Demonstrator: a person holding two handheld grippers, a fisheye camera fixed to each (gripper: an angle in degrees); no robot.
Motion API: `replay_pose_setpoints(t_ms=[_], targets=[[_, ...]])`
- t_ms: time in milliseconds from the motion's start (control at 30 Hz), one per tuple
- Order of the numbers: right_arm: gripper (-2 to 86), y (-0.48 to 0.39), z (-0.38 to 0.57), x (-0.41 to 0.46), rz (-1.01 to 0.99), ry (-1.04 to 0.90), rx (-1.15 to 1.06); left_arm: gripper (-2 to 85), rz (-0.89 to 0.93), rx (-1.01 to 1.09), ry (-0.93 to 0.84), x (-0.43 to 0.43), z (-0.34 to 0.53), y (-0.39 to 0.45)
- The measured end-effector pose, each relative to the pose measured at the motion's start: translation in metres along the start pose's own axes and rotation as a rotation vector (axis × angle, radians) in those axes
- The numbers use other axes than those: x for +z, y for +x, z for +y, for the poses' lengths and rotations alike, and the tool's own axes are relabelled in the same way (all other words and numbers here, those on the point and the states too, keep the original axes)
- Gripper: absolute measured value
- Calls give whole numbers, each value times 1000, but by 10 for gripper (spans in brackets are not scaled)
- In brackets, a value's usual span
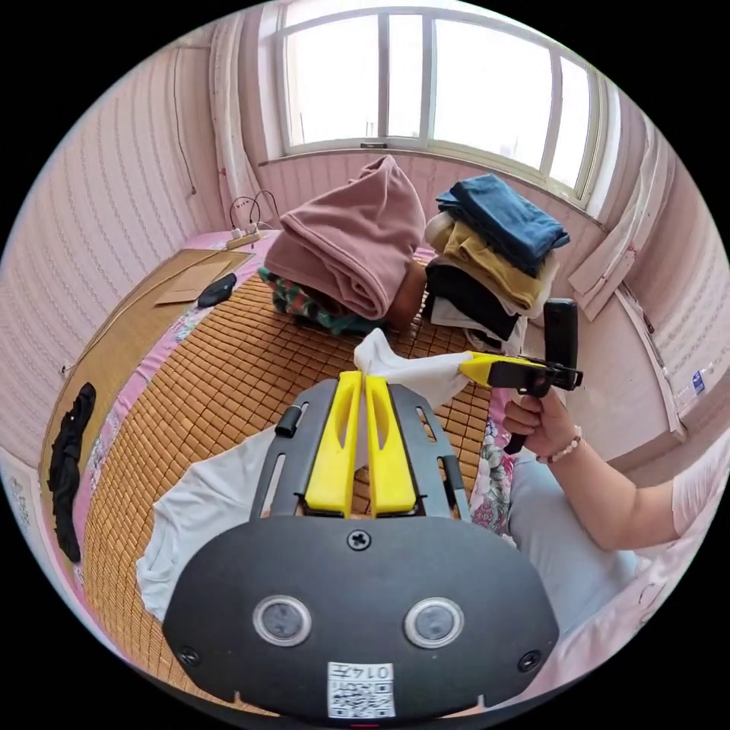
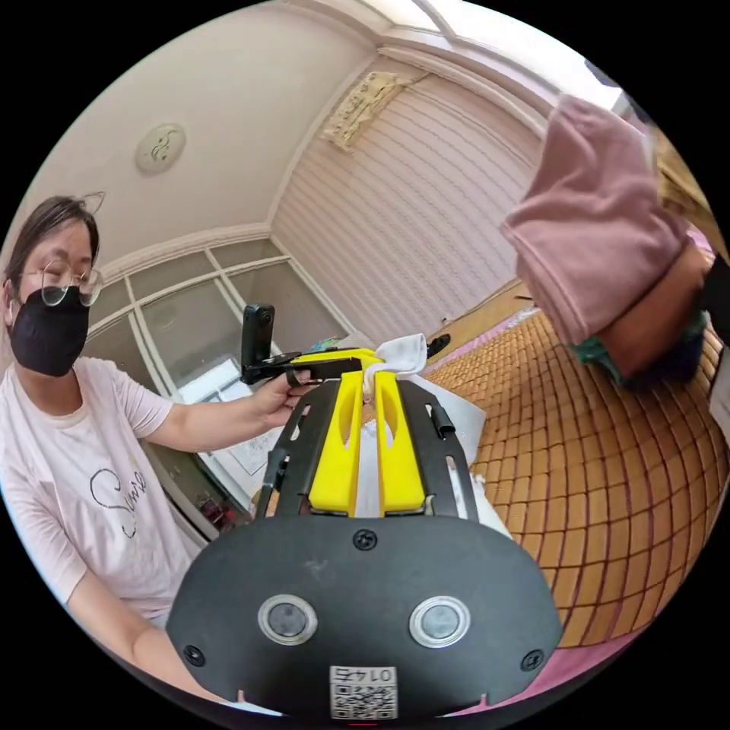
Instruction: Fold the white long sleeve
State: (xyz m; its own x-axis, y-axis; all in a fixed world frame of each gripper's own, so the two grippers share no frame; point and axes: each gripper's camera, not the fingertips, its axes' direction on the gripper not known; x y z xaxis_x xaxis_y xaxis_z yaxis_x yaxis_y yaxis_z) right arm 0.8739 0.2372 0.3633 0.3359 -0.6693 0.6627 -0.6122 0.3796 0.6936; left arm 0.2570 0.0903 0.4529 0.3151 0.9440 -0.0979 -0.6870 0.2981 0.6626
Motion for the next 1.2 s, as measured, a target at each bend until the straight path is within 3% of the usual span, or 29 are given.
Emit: replay_pose_setpoints(t_ms=[133, 367, 700, 967, 1033, 1200], targets=[[20, -110, 17, 74, -187, -163, -167, -10, -66, -148, 84, -125, 111, -27], [20, -204, 125, 190, -201, -534, -237, -10, -157, -419, 30, -181, 269, -45], [24, -235, 242, 270, -207, -783, -296, -10, -75, -688, 77, -190, 383, -95], [77, -279, 407, 334, -258, -1085, -575, -10, -90, -917, 20, -211, 483, -126], [81, -272, 435, 338, -268, -1151, -571, -10, -11, -965, -14, -213, 503, -134], [84, -212, 464, 343, -225, -1240, -456, -9, -11, -931, -48, -215, 500, -145]])
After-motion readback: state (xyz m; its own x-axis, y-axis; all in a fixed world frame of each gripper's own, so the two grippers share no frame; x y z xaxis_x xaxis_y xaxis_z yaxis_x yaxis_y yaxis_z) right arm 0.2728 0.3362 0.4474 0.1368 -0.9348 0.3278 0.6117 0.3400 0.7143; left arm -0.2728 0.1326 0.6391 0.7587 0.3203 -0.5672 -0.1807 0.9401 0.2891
